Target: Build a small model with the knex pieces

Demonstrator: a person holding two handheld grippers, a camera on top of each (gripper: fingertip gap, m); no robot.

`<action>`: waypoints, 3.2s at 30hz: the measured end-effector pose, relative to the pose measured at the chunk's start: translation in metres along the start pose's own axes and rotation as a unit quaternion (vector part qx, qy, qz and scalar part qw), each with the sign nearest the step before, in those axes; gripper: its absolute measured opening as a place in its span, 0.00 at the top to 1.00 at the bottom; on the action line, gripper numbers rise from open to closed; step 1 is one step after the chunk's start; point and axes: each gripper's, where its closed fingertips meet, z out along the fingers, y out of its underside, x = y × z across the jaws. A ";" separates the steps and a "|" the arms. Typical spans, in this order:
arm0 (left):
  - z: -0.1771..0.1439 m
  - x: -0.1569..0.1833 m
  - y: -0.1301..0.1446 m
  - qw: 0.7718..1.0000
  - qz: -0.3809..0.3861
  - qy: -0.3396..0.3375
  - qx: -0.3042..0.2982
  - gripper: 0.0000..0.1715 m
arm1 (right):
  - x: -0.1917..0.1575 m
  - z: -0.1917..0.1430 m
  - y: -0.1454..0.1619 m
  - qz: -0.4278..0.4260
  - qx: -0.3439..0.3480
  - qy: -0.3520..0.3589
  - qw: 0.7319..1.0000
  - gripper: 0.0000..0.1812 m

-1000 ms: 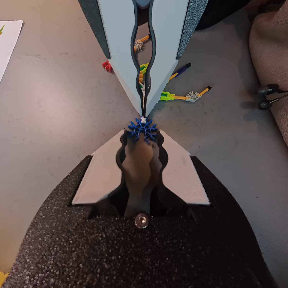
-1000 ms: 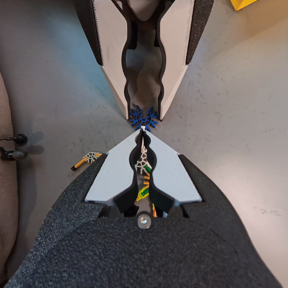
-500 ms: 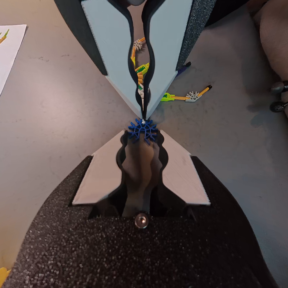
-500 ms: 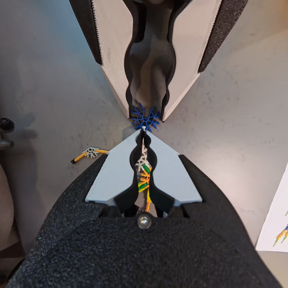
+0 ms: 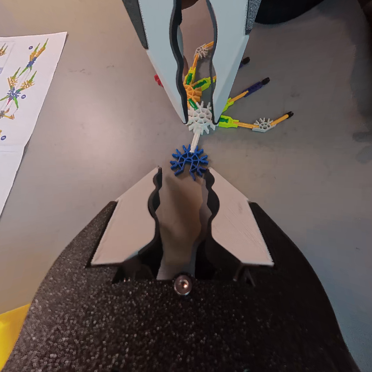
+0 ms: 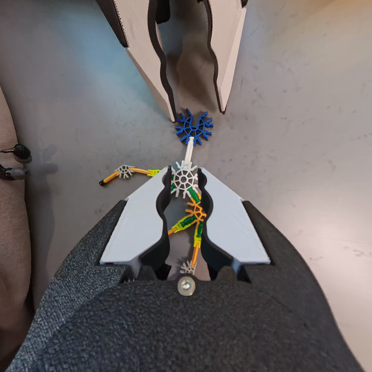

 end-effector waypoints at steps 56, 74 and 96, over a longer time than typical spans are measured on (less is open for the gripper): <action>-0.079 -0.068 -0.058 0.932 -0.179 -0.197 0.245 0.74 | 0.085 -0.114 -0.038 0.019 0.403 0.184 0.896 0.69; -0.149 -0.106 -0.047 0.857 -0.203 -0.340 0.330 0.77 | 0.115 -0.139 -0.027 0.050 0.437 0.281 0.853 0.75; -0.308 -0.157 0.027 0.816 -0.180 -0.541 0.097 0.90 | 0.125 -0.130 -0.014 0.048 0.399 0.301 0.865 0.80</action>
